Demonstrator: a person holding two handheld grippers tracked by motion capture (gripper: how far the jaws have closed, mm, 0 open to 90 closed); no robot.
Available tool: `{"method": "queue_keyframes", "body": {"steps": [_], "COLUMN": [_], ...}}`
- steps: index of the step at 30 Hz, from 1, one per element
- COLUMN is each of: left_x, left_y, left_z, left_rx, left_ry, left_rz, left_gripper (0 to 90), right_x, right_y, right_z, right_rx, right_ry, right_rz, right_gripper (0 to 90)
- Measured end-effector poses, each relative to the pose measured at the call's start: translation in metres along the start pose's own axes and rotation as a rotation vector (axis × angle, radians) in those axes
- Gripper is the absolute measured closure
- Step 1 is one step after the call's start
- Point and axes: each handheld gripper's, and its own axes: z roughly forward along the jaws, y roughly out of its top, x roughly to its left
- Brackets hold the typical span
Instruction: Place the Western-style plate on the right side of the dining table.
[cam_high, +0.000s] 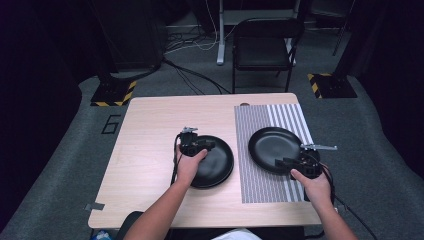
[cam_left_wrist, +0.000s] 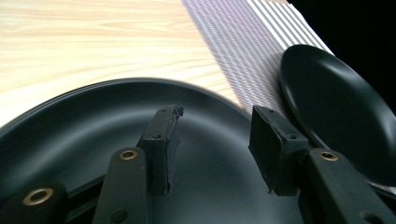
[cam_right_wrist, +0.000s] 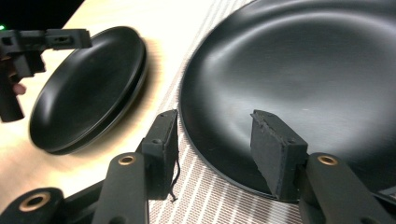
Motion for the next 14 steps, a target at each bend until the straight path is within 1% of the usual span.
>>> {"method": "queue_keyframes", "body": {"steps": [2, 4, 6, 8, 9, 10, 11, 13, 14], "left_x": [0.005, 0.009, 0.012, 0.016, 0.019, 0.022, 0.026, 0.033, 0.037], "left_y": [-0.002, -0.002, -0.003, -0.004, -0.006, -0.007, -0.008, -0.009, -0.008], "left_z": [-0.005, -0.009, -0.014, -0.02, -0.024, -0.028, -0.032, -0.038, -0.042], "left_rx": [-0.008, -0.006, -0.012, -0.019, -0.032, -0.041, -0.045, -0.047, -0.057], "left_ry": [0.008, 0.006, 0.006, 0.007, 0.01, 0.015, 0.024, 0.046, 0.053], "left_rz": [0.009, 0.017, 0.036, 0.046, 0.06, 0.071, 0.076, 0.075, 0.068], "left_gripper": [49.9, 48.4, 47.0, 45.6, 45.1, 44.0, 43.5, 43.5, 43.3], "right_x": [0.003, 0.006, 0.008, 0.01, 0.01, 0.012, 0.014, 0.017, 0.018], "right_y": [-0.002, -0.005, -0.007, -0.01, -0.01, -0.012, -0.013, -0.016, -0.017], "right_z": [0.002, 0.004, 0.006, 0.008, 0.008, 0.008, 0.009, 0.009, 0.009], "right_rx": [0.005, 0.007, 0.011, 0.021, 0.028, 0.034, 0.037, 0.035, 0.04], "right_ry": [0.01, 0.022, 0.012, 0.016, 0.026, 0.045, 0.051, 0.062, 0.063], "right_rz": [-0.015, -0.033, -0.049, -0.049, -0.049, -0.054, -0.06, -0.091, -0.099], "right_gripper": [49.3, 46.9, 43.1, 42.5, 42.4, 41.9, 41.9, 41.5, 41.3]}}
